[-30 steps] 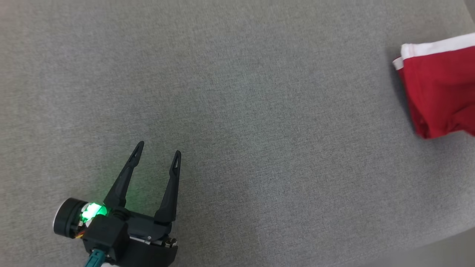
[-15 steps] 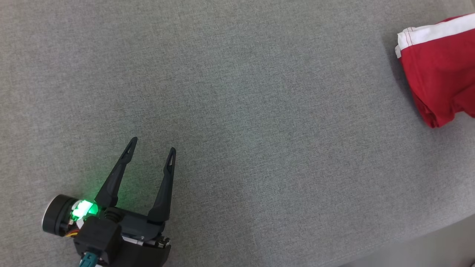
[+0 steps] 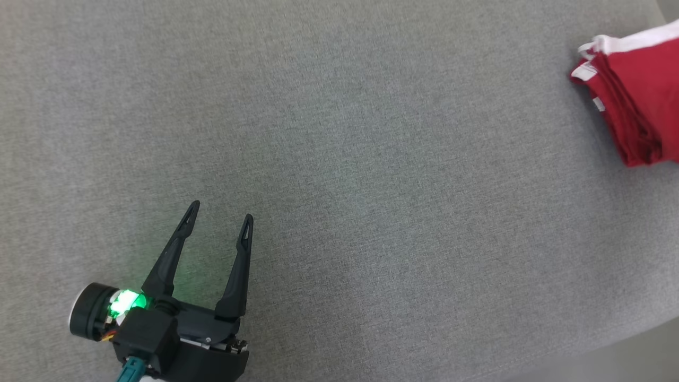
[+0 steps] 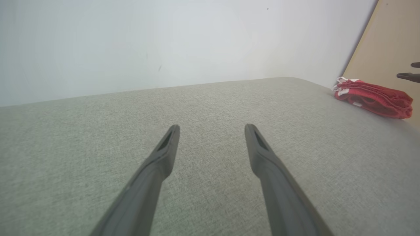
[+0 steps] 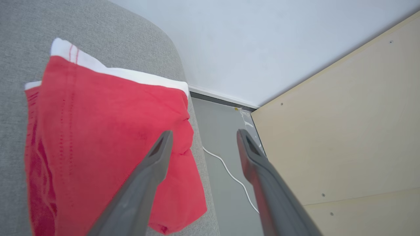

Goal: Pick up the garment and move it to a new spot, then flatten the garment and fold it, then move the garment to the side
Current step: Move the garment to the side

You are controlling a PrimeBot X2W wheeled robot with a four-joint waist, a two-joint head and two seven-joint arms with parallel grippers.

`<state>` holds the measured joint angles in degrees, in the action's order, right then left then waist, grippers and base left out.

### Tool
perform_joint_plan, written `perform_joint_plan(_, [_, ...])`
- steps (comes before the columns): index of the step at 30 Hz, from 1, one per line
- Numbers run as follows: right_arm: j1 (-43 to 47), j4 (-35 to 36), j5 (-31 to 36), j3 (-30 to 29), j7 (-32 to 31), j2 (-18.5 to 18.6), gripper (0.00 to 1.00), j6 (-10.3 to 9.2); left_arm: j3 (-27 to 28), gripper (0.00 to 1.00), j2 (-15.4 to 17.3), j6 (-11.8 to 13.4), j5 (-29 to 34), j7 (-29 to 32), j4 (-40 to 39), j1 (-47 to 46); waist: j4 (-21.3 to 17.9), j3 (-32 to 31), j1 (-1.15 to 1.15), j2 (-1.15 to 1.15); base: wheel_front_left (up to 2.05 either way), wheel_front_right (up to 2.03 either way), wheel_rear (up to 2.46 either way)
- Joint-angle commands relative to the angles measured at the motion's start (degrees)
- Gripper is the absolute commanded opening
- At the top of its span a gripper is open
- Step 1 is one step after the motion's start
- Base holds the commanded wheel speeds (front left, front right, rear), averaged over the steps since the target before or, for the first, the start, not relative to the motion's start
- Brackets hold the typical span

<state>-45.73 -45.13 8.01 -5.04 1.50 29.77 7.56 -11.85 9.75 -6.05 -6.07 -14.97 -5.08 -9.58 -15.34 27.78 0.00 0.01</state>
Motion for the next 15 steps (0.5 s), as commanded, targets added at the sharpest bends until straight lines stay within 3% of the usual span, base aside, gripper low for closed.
perform_joint_plan(1, [1.5, 0.9, 0.4, -0.9, 0.0, -0.7, 1.00, -0.16, 0.0, 1.00, -0.3, 0.1, -0.4, -0.2, 0.4, -0.1, 0.5, -1.6, 0.00, -0.01, 0.00, 0.00, 0.00])
perform_joint_plan(9, [8.7, 7.2, -3.1, -3.6, 3.2, -4.9, 1.00, -0.16, 1.2, 1.00, -2.1, 0.5, -2.0, -0.2, 2.0, 1.5, 3.1, -8.3, 0.00, -0.01, 0.00, 0.00, 0.00])
perform_joint_plan(15, [17.1, 17.5, -7.7, -0.7, 5.0, -7.7, 1.00, -0.16, 4.1, 1.00, -3.3, 1.5, -2.6, -0.2, 4.2, 4.8, 5.4, -14.3, 0.00, -0.01, 0.00, 0.00, 0.00])
